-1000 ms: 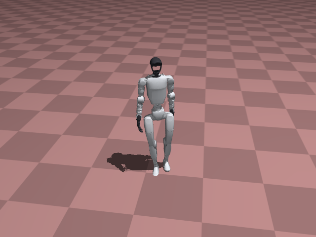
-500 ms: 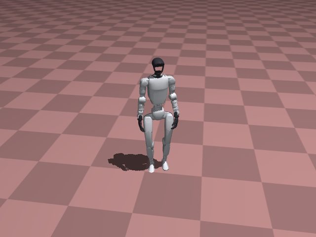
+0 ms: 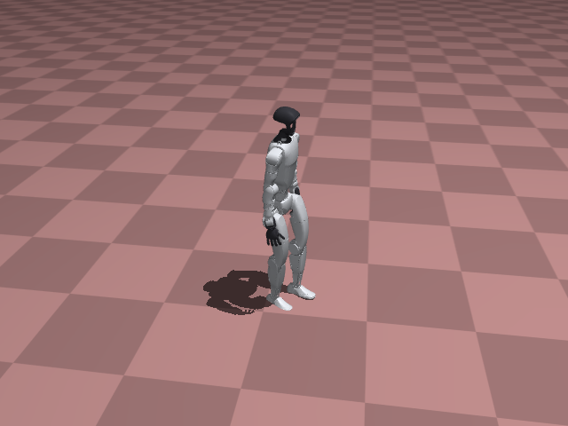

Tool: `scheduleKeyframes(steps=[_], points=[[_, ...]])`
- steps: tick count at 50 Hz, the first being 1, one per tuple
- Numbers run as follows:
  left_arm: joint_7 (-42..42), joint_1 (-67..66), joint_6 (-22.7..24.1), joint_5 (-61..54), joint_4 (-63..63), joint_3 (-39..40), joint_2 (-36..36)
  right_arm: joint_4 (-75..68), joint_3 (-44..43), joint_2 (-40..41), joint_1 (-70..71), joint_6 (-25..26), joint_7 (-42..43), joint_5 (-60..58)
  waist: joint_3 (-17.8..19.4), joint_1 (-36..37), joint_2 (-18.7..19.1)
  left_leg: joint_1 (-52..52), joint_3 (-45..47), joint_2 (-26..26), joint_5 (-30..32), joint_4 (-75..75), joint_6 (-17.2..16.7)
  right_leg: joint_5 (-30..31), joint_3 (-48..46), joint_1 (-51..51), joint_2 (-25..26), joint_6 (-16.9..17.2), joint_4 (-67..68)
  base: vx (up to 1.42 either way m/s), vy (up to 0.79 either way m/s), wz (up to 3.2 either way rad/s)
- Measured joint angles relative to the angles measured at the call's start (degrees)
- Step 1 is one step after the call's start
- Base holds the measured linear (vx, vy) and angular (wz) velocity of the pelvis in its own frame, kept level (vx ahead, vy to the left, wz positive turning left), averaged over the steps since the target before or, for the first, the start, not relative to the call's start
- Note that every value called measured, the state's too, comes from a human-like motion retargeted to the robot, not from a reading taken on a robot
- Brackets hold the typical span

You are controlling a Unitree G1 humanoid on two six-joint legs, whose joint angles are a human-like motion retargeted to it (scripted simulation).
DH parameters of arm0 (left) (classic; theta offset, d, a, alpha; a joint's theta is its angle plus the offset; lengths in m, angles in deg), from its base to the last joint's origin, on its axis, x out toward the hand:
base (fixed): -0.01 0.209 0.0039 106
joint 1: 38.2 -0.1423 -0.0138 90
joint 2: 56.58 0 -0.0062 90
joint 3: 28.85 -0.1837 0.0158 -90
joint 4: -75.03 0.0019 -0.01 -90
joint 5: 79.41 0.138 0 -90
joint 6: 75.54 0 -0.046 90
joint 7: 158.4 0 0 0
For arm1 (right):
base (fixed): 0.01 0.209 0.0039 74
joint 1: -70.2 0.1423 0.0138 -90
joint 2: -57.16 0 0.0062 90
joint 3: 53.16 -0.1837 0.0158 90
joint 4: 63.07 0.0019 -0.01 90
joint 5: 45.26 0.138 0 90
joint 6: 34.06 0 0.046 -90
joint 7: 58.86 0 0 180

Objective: Walk run

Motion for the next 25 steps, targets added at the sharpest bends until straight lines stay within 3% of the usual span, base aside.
scheduleKeyframes(steps=[4,10,12,17,18,20,22,25], points=[[2.3,-1.2,-0.7,3.3,2.2,0.1,-0.5,-0.4,-0.8,0.5,-0.8,0.2,1.0,1.3,-2.2,-3.9,0.9,1.5,16.6,3.4,-5.2,4.8,0.4,-0.6,-12.9,3.2,-1.2,0.3,-3.6,-0.06,0.19,3.02],[1.6,-2.9,-1.8,6.4,4.1,0.3,-0.7,-1.4,-2.6,1.8,-2.9,0.7,1.1,3.3,-4.7,-2.2,-0.3,6.2,27.2,4.9,-10.5,9.8,2.7,-1.7,-27.1,7.9,-3.6,2.3,-5.5,0.1,0.26,2.2],[1.4,-3.4,-1.9,6.1,4.0,0.5,-0.8,-1.3,-2.7,1.9,-3.6,0.7,1.1,3.5,-5.2,-1.1,0.9,8.4,25.8,4.9,-10.2,5.6,1.5,-2.3,-32.1,10.2,-2.1,3.4,-5.8,0.15,0.31,1.97],[0.2,-3.8,-2.6,4.7,4.4,1.6,-1.6,-1.7,-2.3,1.6,-4.3,1.6,1.0,3.3,-7.0,2.8,2.3,6.3,16.2,3.8,-8.7,4.1,3.8,-2.7,-39.1,13.3,-3.2,7.1,-0.3,0.16,0.43,1.56],[-0.1,-3.5,-2.8,4.7,4.1,1.8,-1.6,-1.5,-2.4,1.9,-4.1,1.8,1.4,3.5,-6.7,3.2,3.2,6.5,13.7,4.0,-8.5,3.8,4.4,-2.2,-38.8,12.8,-3.7,6.1,3.5,0.01,0.23,1.84],[-1.2,-2.8,-2.4,4.6,3.1,1.0,-1.6,-1.1,-2.1,1.7,-3.6,1.8,1.0,4.9,-5.5,3.7,5.2,8.2,7.9,4.4,-7.6,2.5,4.8,-2.9,-33.9,10.1,-5.1,0.8,14.3,0.07,0.33,2.26],[-1.5,-2.6,-1.5,4.5,2.5,0.0,-0.9,-0.9,-1.8,1.2,-3.1,1.9,0.7,5.5,-5.1,4.1,3.9,9.1,3.0,1.5,-5.7,0.6,5.2,-3.9,-17.9,2.5,-4.8,3.2,23.8,0.14,0.2,2.4],[0.4,-3.0,-1.4,4.9,1.6,0.4,-0.3,-0.1,-2.0,2.2,-2.5,2.8,1.9,3.4,-5.9,2.8,2.5,8.5,-3.9,-1.2,-3.3,-0.3,5.4,-2.9,1.0,-4.8,1.6,9.3,27.6,0.14,0.18,2.5]])
